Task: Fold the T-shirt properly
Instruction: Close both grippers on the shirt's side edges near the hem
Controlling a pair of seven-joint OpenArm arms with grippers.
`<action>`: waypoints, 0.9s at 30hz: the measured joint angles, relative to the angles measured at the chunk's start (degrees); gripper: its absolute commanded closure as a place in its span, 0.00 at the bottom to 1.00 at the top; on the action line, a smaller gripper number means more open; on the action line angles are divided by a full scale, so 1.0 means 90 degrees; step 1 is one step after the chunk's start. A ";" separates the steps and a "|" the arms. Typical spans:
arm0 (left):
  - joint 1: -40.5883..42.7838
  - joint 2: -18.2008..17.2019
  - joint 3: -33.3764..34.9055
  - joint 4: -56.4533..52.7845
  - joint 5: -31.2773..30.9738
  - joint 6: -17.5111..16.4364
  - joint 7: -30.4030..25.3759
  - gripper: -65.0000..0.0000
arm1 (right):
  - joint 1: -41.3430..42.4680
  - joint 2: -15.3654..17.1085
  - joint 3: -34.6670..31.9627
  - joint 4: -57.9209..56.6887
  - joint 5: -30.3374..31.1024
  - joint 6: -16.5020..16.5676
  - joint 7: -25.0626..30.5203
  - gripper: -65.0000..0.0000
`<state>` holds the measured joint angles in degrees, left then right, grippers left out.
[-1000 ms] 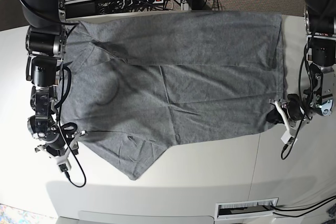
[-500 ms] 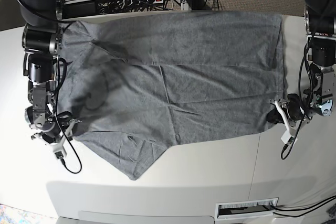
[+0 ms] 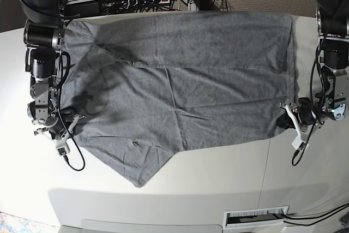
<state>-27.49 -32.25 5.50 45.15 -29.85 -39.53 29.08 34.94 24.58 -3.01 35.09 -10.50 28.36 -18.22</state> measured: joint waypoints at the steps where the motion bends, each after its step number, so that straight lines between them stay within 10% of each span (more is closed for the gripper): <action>1: 0.0000 0.0000 0.0000 0.0000 0.0000 0.0000 0.0000 1.00 | -0.0007 0.0000 0.0000 0.0002 0.0002 -0.0002 0.0002 1.00; 27: 0.0000 -0.0002 0.0000 0.0000 0.0151 0.0000 -0.0024 1.00 | -0.0415 0.0095 0.0032 0.0872 0.0862 0.0170 -0.1447 1.00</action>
<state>-27.49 -32.27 5.50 45.15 -28.49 -39.53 28.86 31.20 25.43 -2.72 42.94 -2.74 29.89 -31.24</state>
